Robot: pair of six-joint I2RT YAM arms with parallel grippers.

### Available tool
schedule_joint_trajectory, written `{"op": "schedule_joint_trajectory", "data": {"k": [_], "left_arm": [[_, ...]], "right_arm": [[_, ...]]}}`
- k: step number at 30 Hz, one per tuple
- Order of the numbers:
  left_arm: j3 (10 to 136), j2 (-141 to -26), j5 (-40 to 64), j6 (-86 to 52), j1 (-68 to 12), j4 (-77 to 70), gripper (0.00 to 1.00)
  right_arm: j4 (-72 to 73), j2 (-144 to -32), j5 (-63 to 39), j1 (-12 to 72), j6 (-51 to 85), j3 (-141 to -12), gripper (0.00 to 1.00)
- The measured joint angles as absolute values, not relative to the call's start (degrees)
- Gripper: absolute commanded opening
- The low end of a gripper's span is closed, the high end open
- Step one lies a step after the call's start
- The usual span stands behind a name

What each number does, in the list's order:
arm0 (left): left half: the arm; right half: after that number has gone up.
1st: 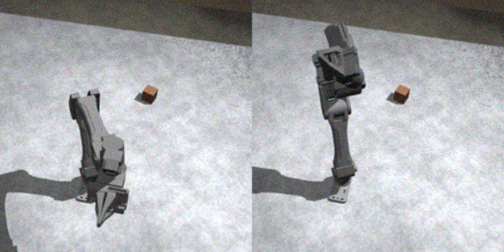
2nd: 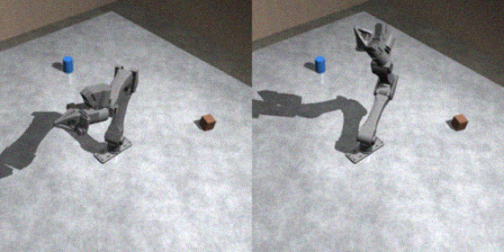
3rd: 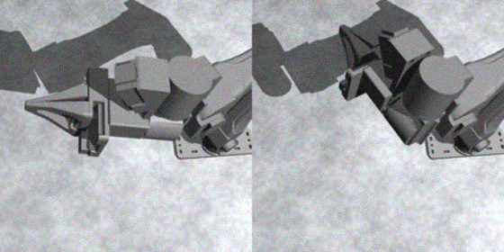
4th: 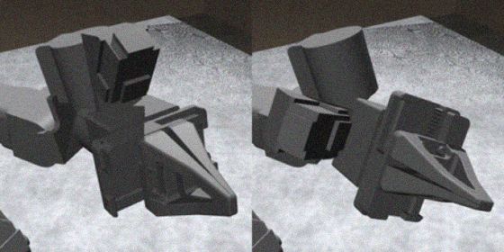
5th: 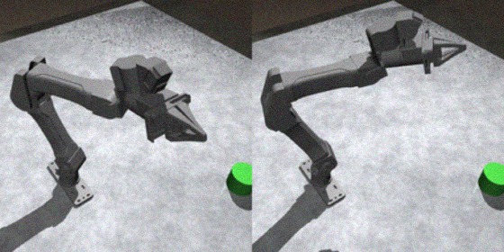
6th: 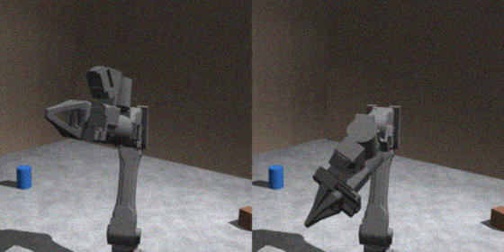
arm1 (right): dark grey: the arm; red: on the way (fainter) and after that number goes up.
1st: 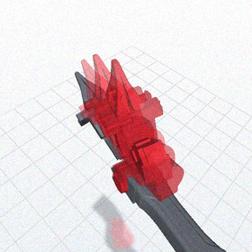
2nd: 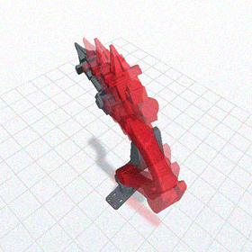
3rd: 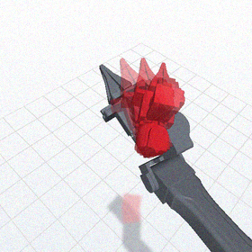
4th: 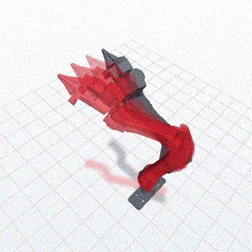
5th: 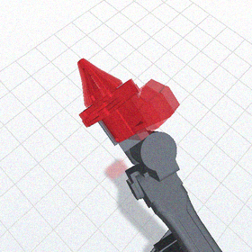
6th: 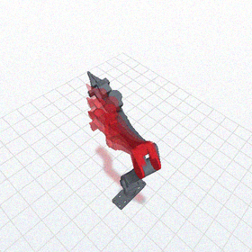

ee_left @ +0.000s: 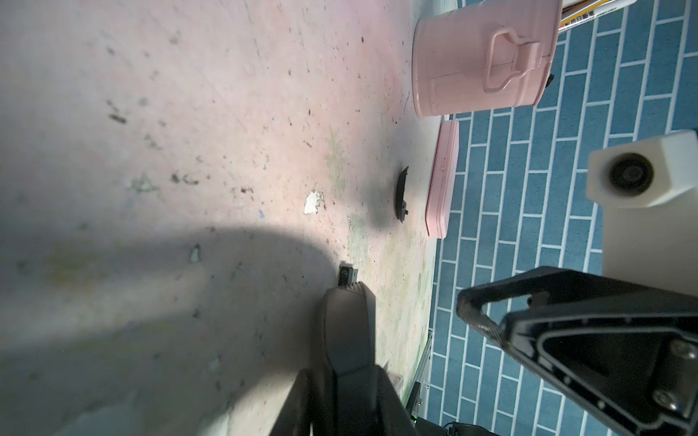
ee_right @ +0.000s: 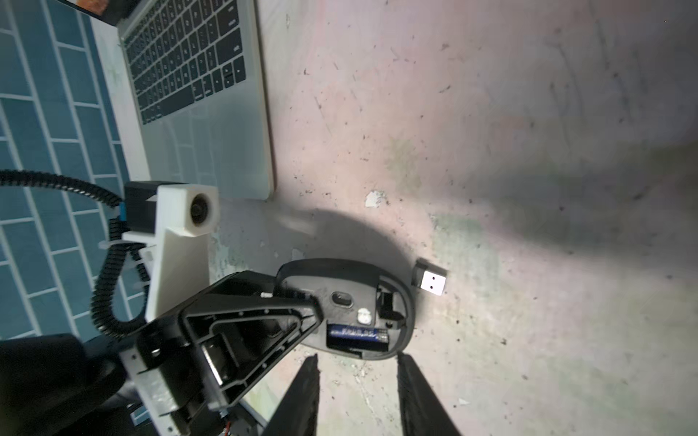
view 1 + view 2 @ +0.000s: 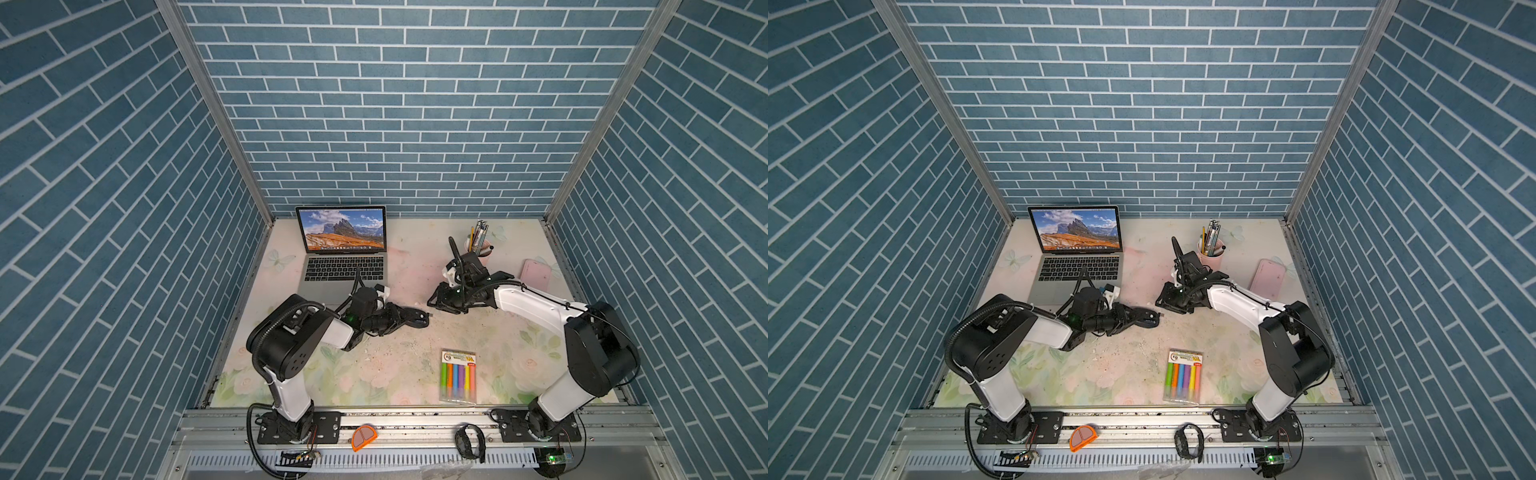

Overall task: Insert the wireless mouse receiver into the laptop
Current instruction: Place the mouse at the center of the board.

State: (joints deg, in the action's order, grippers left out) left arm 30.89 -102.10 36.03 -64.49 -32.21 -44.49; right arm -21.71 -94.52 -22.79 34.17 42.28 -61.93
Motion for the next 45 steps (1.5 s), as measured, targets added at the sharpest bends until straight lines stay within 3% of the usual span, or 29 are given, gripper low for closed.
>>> {"op": "schedule_joint_trajectory", "data": {"k": [11,21,38,45], "left_arm": [[23.0,-90.5,36.7,-59.7,-31.0,-36.4,0.14],[20.9,-77.5,34.7,-51.9,-31.0,-18.2,0.37],[21.2,-75.3,32.1,-47.9,-30.9,-9.5,0.62],[22.3,-73.2,30.9,-46.3,-30.1,-4.8,0.64]], "right_arm": [[-28.7,-106.3,-17.0,36.0,35.4,-71.2,0.31],[-32.2,-113.6,-14.5,38.5,31.1,-79.1,0.24],[-37.1,-116.2,-11.1,38.5,25.0,-81.2,0.16],[-39.0,-115.6,-7.6,38.5,23.5,-80.8,0.14]]}}
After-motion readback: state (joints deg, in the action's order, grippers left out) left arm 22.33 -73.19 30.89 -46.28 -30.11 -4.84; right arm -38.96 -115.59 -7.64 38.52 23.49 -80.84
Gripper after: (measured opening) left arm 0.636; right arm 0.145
